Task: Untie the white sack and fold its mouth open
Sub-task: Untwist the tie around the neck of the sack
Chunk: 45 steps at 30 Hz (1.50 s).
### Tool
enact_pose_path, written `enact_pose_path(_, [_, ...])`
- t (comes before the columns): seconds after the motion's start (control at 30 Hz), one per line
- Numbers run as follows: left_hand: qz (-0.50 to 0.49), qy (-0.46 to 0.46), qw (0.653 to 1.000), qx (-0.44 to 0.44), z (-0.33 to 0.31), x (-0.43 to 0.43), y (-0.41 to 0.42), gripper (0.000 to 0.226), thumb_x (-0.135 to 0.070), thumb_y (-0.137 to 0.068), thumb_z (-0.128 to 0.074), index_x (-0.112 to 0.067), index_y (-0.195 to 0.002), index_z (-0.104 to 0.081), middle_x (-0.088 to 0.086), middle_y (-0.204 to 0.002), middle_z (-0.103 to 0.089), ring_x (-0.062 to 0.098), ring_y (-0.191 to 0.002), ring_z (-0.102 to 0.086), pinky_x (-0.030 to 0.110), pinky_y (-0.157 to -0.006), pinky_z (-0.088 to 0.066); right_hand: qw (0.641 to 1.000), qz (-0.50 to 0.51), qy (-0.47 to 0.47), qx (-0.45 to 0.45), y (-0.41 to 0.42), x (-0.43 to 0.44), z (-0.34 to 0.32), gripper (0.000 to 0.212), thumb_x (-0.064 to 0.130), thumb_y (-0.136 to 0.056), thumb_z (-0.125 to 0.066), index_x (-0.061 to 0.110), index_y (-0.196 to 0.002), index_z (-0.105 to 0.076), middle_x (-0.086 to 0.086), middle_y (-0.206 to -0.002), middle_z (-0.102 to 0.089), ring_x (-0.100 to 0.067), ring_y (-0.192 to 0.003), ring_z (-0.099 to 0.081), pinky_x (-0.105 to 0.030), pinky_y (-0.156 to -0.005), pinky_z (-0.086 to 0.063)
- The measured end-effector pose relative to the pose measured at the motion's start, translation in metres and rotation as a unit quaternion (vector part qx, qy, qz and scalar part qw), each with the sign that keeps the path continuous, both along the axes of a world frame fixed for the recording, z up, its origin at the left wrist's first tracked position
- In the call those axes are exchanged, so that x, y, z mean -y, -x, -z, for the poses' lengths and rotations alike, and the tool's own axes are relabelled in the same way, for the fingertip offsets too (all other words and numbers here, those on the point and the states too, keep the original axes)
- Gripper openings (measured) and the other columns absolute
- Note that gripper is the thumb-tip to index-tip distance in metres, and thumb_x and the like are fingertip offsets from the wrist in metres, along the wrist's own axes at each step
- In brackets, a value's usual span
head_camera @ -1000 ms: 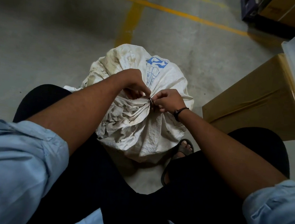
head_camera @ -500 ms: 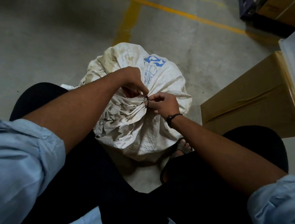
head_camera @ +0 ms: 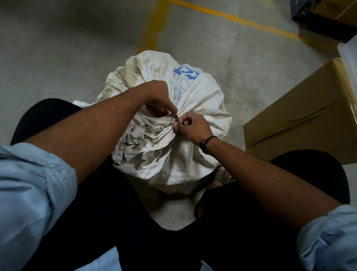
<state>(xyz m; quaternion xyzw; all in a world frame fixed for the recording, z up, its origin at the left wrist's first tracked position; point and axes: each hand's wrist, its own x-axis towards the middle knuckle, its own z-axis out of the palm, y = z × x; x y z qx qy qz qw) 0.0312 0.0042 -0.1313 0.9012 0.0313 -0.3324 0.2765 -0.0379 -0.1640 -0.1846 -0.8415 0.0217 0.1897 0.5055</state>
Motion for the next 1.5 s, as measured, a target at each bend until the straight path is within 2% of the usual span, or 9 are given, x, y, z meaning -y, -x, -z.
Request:
enact_pose_path(0.13, [0.005, -0.007, 1.000, 0.018, 0.002, 0.000, 0.000, 0.037, -0.036, -0.066, -0.090, -0.003, -0.075, -0.077, 0.008, -0.066, -0.076, 0.026, -0.069, -0.077, 0.045, -0.074, -0.064, 1.000, 0.006, -0.002, 0.006, 0.002, 0.001, -0.002, 0.015, 0.016, -0.081, -0.078, 0.005, -0.078, -0.068, 0.001, -0.065, -0.052, -0.011, -0.063, -0.044, -0.021, -0.056, -0.036])
enact_pose_path(0.27, [0.008, -0.012, 1.000, 0.025, 0.003, -0.002, -0.002, 0.037, -0.038, -0.066, -0.090, -0.004, -0.073, -0.076, 0.006, -0.064, -0.075, 0.023, -0.062, -0.076, 0.041, -0.072, -0.065, 0.997, 0.066, -0.001, 0.039, 0.010, -0.009, 0.004, 0.024, 0.020, -0.080, -0.081, 0.021, -0.062, -0.065, -0.002, -0.065, -0.062, -0.010, -0.061, -0.052, -0.024, -0.059, -0.043])
enact_pose_path(0.43, [0.018, -0.029, 0.998, 0.045, 0.005, -0.003, -0.004, 0.036, -0.042, -0.065, -0.089, -0.009, -0.068, -0.074, 0.001, -0.058, -0.073, 0.017, -0.053, -0.071, 0.032, -0.066, -0.063, 0.998, 0.054, -0.027, -0.001, 0.006, -0.007, -0.003, 0.029, 0.016, -0.080, -0.082, 0.017, -0.059, -0.062, 0.006, -0.060, -0.058, 0.008, -0.046, -0.049, -0.009, -0.050, -0.038])
enact_pose_path(0.63, [0.022, -0.039, 0.997, 0.060, 0.007, -0.005, -0.004, 0.039, -0.046, -0.064, -0.088, -0.009, -0.070, -0.075, 0.005, -0.070, -0.076, 0.021, -0.063, -0.074, 0.035, -0.072, -0.062, 0.993, 0.042, -0.085, -0.063, 0.006, -0.001, -0.007, 0.021, 0.002, -0.077, -0.075, 0.010, -0.075, -0.056, -0.001, -0.071, -0.058, 0.002, -0.056, -0.053, -0.012, -0.053, -0.040])
enact_pose_path(0.73, [0.024, -0.044, 0.997, 0.064, 0.007, -0.005, -0.003, 0.038, -0.046, -0.065, -0.088, -0.011, -0.065, -0.071, 0.002, -0.064, -0.074, 0.018, -0.055, -0.070, 0.033, -0.065, -0.061, 0.995, 0.041, -0.082, -0.043, 0.009, 0.001, -0.006, 0.012, 0.008, -0.083, -0.075, 0.004, -0.083, -0.064, -0.001, -0.070, -0.065, 0.007, -0.052, -0.055, -0.009, -0.051, -0.041])
enact_pose_path(0.97, [0.024, -0.055, 0.995, 0.076, 0.005, -0.003, -0.001, 0.042, -0.050, -0.067, -0.086, -0.013, -0.062, -0.065, -0.004, -0.050, -0.065, 0.013, -0.047, -0.063, 0.025, -0.048, -0.043, 0.999, 0.025, -0.007, -0.021, 0.000, 0.003, -0.004, 0.020, 0.022, -0.084, -0.079, 0.014, -0.069, -0.069, 0.009, -0.061, -0.064, 0.003, -0.053, -0.053, -0.022, -0.059, -0.045])
enact_pose_path(1.07, [0.030, -0.056, 0.995, 0.076, 0.006, -0.004, 0.000, 0.042, -0.050, -0.067, -0.086, -0.012, -0.065, -0.068, -0.001, -0.058, -0.069, 0.016, -0.051, -0.066, 0.027, -0.051, -0.050, 0.998, 0.012, -0.008, -0.056, -0.004, 0.004, -0.011, 0.016, 0.019, -0.085, -0.076, 0.015, -0.072, -0.067, 0.012, -0.060, -0.062, 0.003, -0.056, -0.053, -0.021, -0.059, -0.047])
enact_pose_path(1.2, [0.036, -0.055, 0.994, 0.085, 0.009, -0.006, 0.000, 0.045, -0.052, -0.067, -0.086, -0.011, -0.074, -0.071, 0.004, -0.071, -0.075, 0.020, -0.063, -0.072, 0.033, -0.073, -0.060, 0.992, 0.007, -0.025, -0.123, -0.006, 0.011, -0.014, 0.007, 0.018, -0.086, -0.073, 0.019, -0.080, -0.069, 0.007, -0.070, -0.063, -0.006, -0.064, -0.057, -0.020, -0.052, -0.049])
enact_pose_path(1.5, [0.040, -0.074, 0.991, 0.106, 0.009, -0.004, -0.001, 0.048, -0.056, -0.066, -0.085, -0.014, -0.065, -0.062, 0.001, -0.063, -0.065, 0.016, -0.055, -0.060, 0.028, -0.060, -0.048, 0.994, 0.036, -0.038, -0.093, -0.002, 0.011, -0.010, 0.011, 0.023, -0.082, -0.080, 0.015, -0.079, -0.073, 0.001, -0.078, -0.069, -0.006, -0.070, -0.057, -0.024, -0.060, -0.050])
